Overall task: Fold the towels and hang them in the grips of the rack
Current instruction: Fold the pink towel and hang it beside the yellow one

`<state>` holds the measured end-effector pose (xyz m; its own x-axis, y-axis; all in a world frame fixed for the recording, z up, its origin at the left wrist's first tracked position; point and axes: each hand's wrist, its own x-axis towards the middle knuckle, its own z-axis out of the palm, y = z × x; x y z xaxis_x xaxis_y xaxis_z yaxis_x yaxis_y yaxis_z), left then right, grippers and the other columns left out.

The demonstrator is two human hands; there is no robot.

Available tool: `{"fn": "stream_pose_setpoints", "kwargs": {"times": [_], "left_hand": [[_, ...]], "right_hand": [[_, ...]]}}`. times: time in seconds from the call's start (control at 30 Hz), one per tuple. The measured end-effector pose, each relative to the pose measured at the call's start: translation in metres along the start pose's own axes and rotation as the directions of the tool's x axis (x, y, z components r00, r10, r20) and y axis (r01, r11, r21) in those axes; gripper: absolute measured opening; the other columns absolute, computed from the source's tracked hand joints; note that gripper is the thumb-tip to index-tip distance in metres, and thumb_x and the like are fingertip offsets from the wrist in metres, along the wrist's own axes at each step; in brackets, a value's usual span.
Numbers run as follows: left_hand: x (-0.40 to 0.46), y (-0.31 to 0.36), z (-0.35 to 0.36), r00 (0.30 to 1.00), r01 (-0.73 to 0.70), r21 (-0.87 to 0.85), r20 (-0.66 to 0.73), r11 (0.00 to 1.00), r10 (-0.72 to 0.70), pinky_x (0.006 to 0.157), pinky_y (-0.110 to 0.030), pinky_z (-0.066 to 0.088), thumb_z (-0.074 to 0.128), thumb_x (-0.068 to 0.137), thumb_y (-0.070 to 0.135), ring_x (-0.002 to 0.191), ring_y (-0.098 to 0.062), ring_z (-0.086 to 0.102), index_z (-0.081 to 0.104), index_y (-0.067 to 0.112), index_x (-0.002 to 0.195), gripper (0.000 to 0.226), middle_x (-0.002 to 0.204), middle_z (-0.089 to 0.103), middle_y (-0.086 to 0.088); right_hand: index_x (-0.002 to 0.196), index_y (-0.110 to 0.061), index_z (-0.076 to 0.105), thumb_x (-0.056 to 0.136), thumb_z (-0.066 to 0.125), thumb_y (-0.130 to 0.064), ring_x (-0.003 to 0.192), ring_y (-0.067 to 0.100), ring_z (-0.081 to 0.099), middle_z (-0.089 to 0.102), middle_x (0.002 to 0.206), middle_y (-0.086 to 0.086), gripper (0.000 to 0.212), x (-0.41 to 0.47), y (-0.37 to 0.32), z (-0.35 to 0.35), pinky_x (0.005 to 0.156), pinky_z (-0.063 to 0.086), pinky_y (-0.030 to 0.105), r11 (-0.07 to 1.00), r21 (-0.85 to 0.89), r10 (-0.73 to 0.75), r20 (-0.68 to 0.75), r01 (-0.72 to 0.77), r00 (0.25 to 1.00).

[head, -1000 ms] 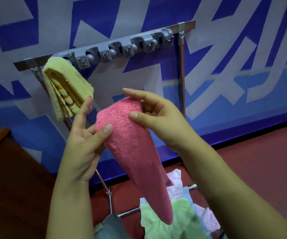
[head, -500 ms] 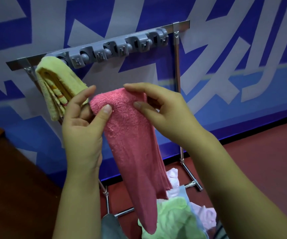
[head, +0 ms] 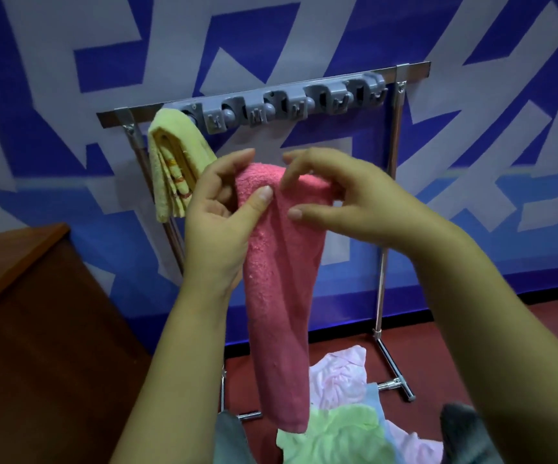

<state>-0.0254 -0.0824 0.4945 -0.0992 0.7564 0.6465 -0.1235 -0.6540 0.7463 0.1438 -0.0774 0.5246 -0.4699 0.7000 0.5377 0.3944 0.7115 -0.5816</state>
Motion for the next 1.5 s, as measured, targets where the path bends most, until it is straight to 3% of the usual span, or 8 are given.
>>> {"fn": "stream_pose_setpoints", "kwargs": {"times": [0.3,0.43,0.53,0.73,0.9,1.07,1.2,1.5], "left_hand": [[0.009,-0.019,-0.025,0.980,0.198,-0.031,-0.016,0.980,-0.199,0.069,-0.027,0.056,0.060,0.082,-0.008,0.077,-0.013,0.066,0.056,0.020,0.112,0.041,0.082,0.069,-0.003],[0.013,-0.029,-0.036,0.964,0.211,0.138,-0.194,0.968,-0.183,0.093,-0.031,0.048,0.067,0.082,0.003,0.099,-0.014,0.058,0.053,0.020,0.114,0.039,0.097,0.059,0.000],[0.007,-0.031,-0.032,0.963,0.182,0.162,-0.230,0.970,-0.142,0.101,-0.033,0.045,0.068,0.082,0.018,0.109,-0.014,0.055,0.055,0.027,0.110,0.032,0.108,0.058,0.002],[0.011,-0.039,-0.012,0.962,0.265,0.016,-0.070,0.964,-0.263,0.091,-0.038,0.051,0.059,0.084,0.043,0.106,-0.018,0.062,0.059,0.031,0.107,0.026,0.109,0.066,0.001],[0.036,-0.038,-0.008,0.960,0.275,-0.153,0.001,0.949,-0.278,0.084,-0.040,0.053,0.054,0.081,0.059,0.104,-0.029,0.063,0.056,0.026,0.123,0.054,0.111,0.066,-0.010],[0.071,-0.039,-0.002,0.984,0.179,0.312,-0.064,0.933,-0.168,0.091,-0.021,0.041,0.074,0.071,0.044,0.113,-0.001,0.050,0.030,0.041,0.135,0.077,0.125,0.049,0.018],[0.114,-0.053,-0.013,0.983,0.112,0.549,-0.184,0.828,-0.011,0.103,-0.040,0.041,0.080,0.064,0.024,0.121,-0.018,0.049,0.028,0.017,0.143,0.095,0.134,0.048,-0.004],[0.173,-0.040,-0.042,0.932,0.152,0.871,-0.284,0.468,0.225,0.083,-0.039,0.041,0.068,0.077,0.009,0.108,-0.035,0.052,0.043,0.014,0.131,0.059,0.122,0.046,-0.014]], "right_hand": [[0.082,-0.034,0.073,0.082,0.060,-0.013,0.065,0.005,0.053,0.069,0.080,-0.008,0.025,0.049,-0.021,0.002,0.065,0.044,0.025,0.924,-0.365,0.258,0.376,-0.114,0.890],[0.080,-0.028,0.074,0.082,0.060,-0.014,0.049,0.001,0.048,0.057,0.058,-0.014,0.020,0.070,-0.029,0.005,0.043,0.036,0.009,0.902,-0.377,0.339,0.318,-0.209,0.886],[0.085,-0.021,0.075,0.082,0.061,-0.015,0.060,0.007,0.049,0.062,0.071,-0.005,0.016,0.083,-0.032,0.006,0.050,0.045,0.018,0.899,-0.350,0.358,0.247,-0.262,0.900],[0.092,-0.015,0.074,0.082,0.061,-0.014,0.081,0.020,0.064,0.070,0.099,0.012,0.016,0.110,-0.030,0.001,0.075,0.057,0.032,0.907,-0.242,0.383,0.139,-0.344,0.913],[0.091,-0.012,0.073,0.081,0.065,-0.018,0.063,0.013,0.057,0.064,0.081,0.007,0.014,0.143,-0.029,-0.005,0.056,0.053,0.022,0.910,-0.210,0.372,0.034,-0.357,0.928],[0.089,-0.005,0.070,0.080,0.064,-0.016,0.052,0.014,0.053,0.059,0.067,0.006,0.016,0.184,-0.033,-0.008,0.041,0.044,0.015,0.918,-0.146,0.370,-0.025,-0.370,0.929],[0.074,-0.011,0.062,0.077,0.062,-0.013,0.057,0.016,0.054,0.056,0.065,0.004,0.003,0.212,-0.042,-0.011,0.055,0.047,0.022,0.899,0.062,0.434,-0.013,-0.433,0.901],[0.071,-0.017,0.070,0.093,0.037,-0.052,0.070,0.013,0.043,0.053,0.075,0.000,0.053,0.270,-0.040,-0.031,0.064,0.041,0.026,0.852,0.311,0.430,0.041,-0.421,0.902]]}}
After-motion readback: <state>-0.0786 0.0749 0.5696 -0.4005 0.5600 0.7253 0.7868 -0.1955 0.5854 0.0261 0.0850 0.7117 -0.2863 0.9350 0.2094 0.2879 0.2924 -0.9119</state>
